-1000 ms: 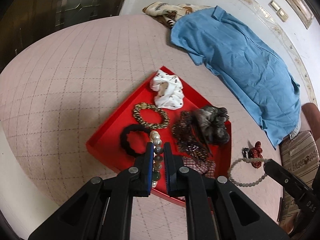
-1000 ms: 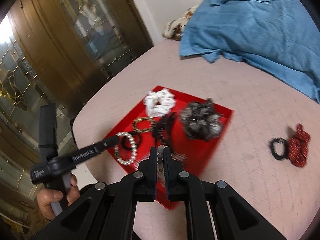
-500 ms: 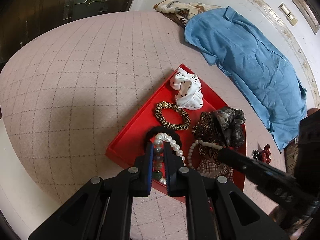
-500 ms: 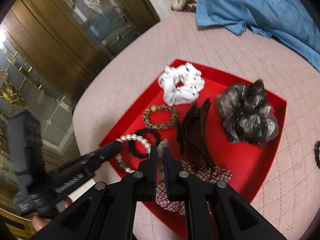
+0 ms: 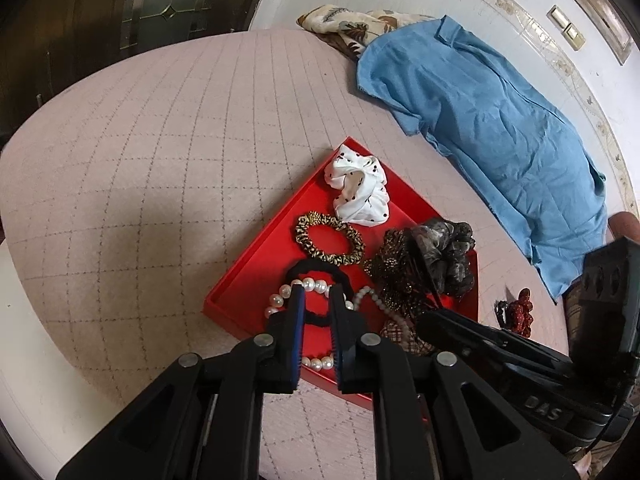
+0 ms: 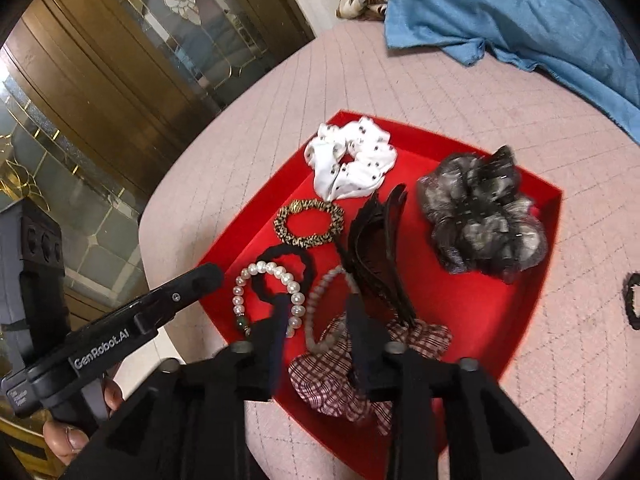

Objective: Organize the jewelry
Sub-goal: 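Open both grippers and move them back toward the polka-dot scrunchie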

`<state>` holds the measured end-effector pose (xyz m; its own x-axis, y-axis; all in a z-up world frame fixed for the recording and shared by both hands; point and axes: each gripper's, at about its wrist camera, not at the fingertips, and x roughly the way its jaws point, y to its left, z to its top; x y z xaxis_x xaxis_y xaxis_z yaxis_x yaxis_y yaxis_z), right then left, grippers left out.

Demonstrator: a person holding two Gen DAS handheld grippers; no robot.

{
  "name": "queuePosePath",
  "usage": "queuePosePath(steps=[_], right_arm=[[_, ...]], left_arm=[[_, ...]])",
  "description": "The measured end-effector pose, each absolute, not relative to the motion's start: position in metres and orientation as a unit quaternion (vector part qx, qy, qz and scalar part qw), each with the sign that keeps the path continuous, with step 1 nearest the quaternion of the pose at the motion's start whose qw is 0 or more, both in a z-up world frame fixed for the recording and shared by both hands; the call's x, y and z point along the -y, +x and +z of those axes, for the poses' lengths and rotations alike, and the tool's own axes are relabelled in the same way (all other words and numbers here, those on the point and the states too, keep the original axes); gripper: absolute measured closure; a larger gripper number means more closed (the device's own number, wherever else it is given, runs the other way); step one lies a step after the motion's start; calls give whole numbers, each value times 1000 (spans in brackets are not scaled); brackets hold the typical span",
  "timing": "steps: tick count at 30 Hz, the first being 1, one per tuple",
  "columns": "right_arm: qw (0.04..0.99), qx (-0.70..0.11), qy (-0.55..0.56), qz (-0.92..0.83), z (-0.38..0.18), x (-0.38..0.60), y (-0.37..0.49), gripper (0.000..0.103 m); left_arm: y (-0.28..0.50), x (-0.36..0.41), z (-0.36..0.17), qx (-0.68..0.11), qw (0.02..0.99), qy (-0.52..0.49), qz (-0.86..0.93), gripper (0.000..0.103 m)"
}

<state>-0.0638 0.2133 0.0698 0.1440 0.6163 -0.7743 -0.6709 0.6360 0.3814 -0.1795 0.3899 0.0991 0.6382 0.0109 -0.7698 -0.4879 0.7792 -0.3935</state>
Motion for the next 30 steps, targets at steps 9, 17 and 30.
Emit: queuePosePath(steps=[9,17,30], right_arm=[[771,-491,-1,405,80,-164,-68,65],[788,-486,24,377,83,-111,-71,58],[812,-486,54,319,77,-30,-74,57]], left_arm=[[-181,-359,123,-396,870,-237,172,69],[-178,-314,147,-391,890,-137,190,58],[-174,-253,163,-402,898,-60,167,58]])
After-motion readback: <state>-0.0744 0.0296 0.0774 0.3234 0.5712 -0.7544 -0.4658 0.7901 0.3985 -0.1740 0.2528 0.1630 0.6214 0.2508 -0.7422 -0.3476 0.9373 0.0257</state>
